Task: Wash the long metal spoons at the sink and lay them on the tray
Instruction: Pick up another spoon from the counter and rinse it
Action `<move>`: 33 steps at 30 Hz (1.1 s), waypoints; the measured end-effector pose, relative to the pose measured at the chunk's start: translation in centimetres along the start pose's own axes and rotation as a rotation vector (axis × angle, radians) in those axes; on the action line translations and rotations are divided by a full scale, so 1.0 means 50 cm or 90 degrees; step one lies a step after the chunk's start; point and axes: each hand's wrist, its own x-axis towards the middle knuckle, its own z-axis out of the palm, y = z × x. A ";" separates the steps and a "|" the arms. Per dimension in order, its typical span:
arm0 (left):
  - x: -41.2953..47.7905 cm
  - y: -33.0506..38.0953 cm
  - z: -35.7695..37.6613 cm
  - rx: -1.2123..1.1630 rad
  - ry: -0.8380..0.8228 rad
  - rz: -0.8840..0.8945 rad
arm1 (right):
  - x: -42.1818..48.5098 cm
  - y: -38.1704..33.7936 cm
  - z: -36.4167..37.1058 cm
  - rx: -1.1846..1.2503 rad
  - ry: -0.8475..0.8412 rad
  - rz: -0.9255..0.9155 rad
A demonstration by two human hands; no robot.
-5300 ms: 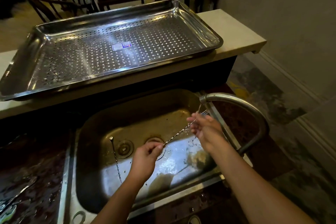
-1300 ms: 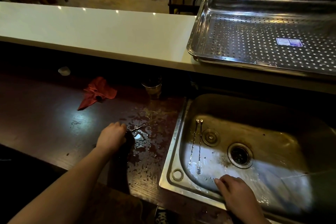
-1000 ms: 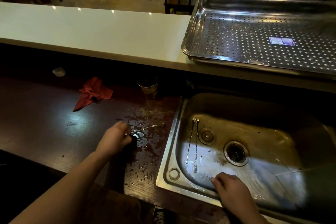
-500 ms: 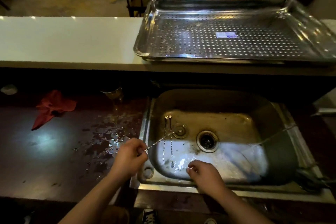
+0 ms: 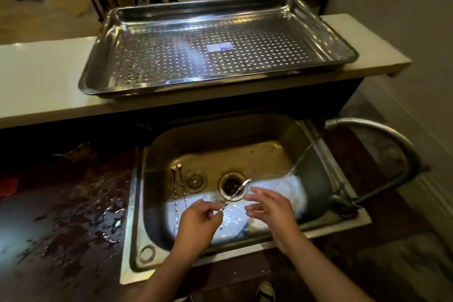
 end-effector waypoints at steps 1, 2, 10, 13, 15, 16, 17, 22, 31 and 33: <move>-0.001 0.008 0.016 -0.002 -0.001 0.006 | 0.001 -0.015 -0.006 0.047 0.014 -0.009; -0.001 0.014 0.030 0.001 -0.001 0.013 | 0.003 -0.027 -0.012 0.089 0.026 -0.016; -0.006 0.036 0.081 0.083 0.014 0.139 | 0.012 -0.069 -0.033 0.151 0.118 -0.026; -0.004 0.040 0.088 0.105 0.012 0.150 | 0.017 -0.072 -0.034 0.165 0.141 -0.027; -0.002 0.045 0.095 0.106 0.013 0.147 | 0.018 -0.069 -0.037 0.151 0.145 -0.034; -0.001 0.047 0.098 0.103 0.012 0.141 | 0.018 -0.066 -0.041 0.145 0.142 -0.039; 0.001 0.048 0.100 0.100 0.012 0.134 | 0.016 -0.063 -0.045 0.141 0.137 -0.045; 0.007 0.052 0.109 0.063 -0.008 0.089 | 0.018 -0.058 -0.076 0.174 0.145 -0.049; 0.014 0.063 0.133 0.134 0.006 0.145 | 0.035 -0.064 -0.091 0.227 0.178 -0.022; 0.015 0.065 0.133 0.150 0.003 0.152 | 0.042 -0.070 -0.102 0.249 0.204 -0.006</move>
